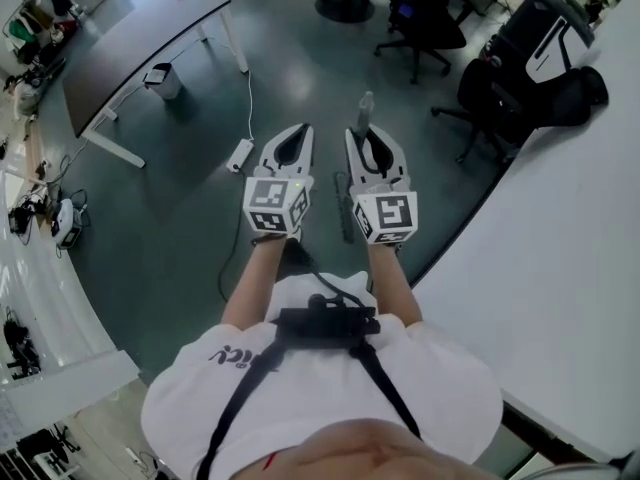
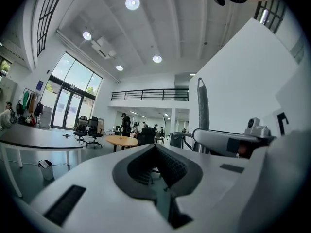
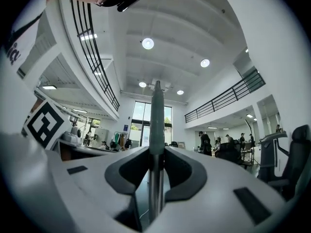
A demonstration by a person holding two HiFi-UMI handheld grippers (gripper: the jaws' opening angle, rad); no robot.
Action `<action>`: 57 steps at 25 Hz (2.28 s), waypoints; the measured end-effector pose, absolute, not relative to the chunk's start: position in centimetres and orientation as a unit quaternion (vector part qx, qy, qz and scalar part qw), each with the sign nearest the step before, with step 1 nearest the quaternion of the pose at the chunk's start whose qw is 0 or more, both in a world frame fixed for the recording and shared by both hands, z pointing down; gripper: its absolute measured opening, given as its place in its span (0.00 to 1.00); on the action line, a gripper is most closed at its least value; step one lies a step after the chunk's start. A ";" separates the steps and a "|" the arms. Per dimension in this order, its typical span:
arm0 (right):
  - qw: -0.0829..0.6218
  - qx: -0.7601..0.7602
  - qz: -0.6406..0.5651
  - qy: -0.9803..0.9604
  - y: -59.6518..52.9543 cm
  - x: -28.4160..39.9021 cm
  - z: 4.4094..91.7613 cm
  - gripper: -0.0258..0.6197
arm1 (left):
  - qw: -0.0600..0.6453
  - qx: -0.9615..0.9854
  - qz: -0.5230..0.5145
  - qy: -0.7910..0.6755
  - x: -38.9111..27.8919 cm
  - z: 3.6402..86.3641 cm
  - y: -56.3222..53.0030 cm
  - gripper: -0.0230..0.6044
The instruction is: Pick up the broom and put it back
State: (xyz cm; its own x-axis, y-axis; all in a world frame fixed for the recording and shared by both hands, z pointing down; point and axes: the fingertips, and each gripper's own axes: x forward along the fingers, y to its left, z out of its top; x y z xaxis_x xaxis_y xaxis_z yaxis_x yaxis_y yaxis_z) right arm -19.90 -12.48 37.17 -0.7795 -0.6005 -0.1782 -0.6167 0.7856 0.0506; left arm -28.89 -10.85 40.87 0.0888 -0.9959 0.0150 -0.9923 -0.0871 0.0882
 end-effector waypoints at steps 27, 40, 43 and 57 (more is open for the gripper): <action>0.006 -0.561 0.023 0.828 -48.2 -23.8 36.6 0.20 | 0.092 0.897 -0.047 -0.430 -31.8 39.4 -50.5 0.05; 0.030 -0.696 0.023 0.717 -53.8 -7.1 37.9 0.20 | 0.081 0.963 -0.021 -0.256 -12.5 40.1 -58.5 0.05; 0.034 -0.729 0.029 0.683 -53.6 -1.9 37.9 0.20 | 0.070 0.975 -0.021 -0.208 -6.1 39.6 -59.2 0.06; 0.058 -0.893 0.007 0.446 -45.0 18.5 41.1 0.20 | 0.058 0.995 0.040 0.070 16.8 43.0 -52.3 0.05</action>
State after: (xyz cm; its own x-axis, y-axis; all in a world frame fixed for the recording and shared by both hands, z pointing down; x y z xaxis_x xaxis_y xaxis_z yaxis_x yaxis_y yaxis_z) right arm 18.51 -44.97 41.14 0.6020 -0.7960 -0.0633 -0.7975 -0.5954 -0.0977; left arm 16.81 -52.34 43.04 0.9869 0.1444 0.0716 0.1351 -0.9834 0.1211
